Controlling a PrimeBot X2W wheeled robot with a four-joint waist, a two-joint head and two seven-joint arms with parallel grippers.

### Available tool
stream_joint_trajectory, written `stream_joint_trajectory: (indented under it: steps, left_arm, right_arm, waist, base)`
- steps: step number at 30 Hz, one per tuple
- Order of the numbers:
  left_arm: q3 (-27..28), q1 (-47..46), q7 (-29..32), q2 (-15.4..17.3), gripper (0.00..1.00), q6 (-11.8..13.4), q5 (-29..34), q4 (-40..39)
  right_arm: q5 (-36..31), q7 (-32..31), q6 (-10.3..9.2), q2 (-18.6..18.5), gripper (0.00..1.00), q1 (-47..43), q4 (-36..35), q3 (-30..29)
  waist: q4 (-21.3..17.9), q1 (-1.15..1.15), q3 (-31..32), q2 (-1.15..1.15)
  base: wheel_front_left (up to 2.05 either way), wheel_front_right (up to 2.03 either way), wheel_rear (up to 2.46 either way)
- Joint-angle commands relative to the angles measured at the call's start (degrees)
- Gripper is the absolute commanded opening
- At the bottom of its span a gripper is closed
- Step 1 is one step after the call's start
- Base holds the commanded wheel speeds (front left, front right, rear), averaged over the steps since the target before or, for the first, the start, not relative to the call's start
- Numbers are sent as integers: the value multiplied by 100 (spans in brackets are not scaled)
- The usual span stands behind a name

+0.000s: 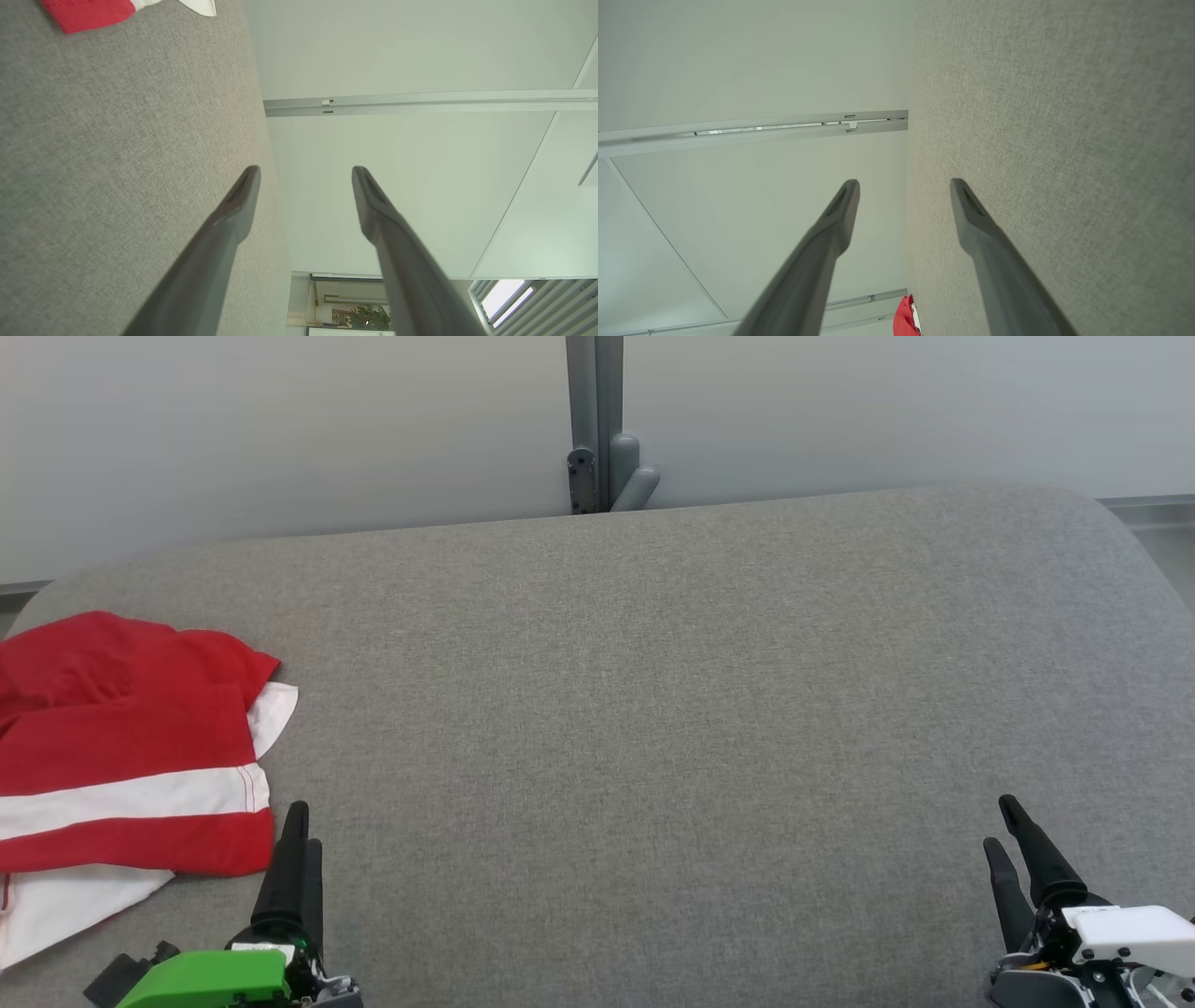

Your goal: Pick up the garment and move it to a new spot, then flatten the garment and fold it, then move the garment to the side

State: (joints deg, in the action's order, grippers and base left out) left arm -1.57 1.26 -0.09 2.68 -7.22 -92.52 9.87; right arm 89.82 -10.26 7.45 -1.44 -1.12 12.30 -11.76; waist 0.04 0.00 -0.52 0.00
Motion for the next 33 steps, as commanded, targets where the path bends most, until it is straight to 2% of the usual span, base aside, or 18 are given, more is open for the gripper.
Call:
stream_joint_trajectory:
  steps: [1, 6, 10, 15, 25, 33]
  left_arm:
    - [51, -23, -17, 45, 100, -6, 115, -151]
    - [-56, 28, -259, 194, 100, -7, 512, -202]
    - [-244, 43, -501, 404, 100, -9, 1074, -119]
    - [-62, 1, -593, 351, 100, -11, 1941, -191]
    - [-20, 68, -728, 375, 100, -15, 3299, -403]
    - [-3, 148, -830, 384, 100, -18, 4138, -650]
  right_arm:
    - [-155, 77, 2, -57, 100, 82, -125, 45]
    - [-666, 221, 2, -63, 100, 96, -167, 132]
    - [-1292, 359, 2, -70, 100, 91, -256, 236]
    - [-2339, 555, 2, -78, 100, 77, -417, 381]
    - [-3849, 853, 2, -90, 100, 74, -739, 789]
    - [-4343, 1070, 3, -98, 100, -3, -1163, 1015]
  waist:
    - [1, 0, -1, 0]
    - [5, 0, -3, 0]
    - [15, 0, -2, 0]
    - [39, 0, -5, 0]
    - [71, 0, 7, 0]
    - [85, 0, 37, 0]
  base:
    - [0, 0, 0]
    - [0, 0, 0]
    - [0, 0, 0]
    - [0, 0, 0]
    - [0, 0, 0]
    - [0, 0, 0]
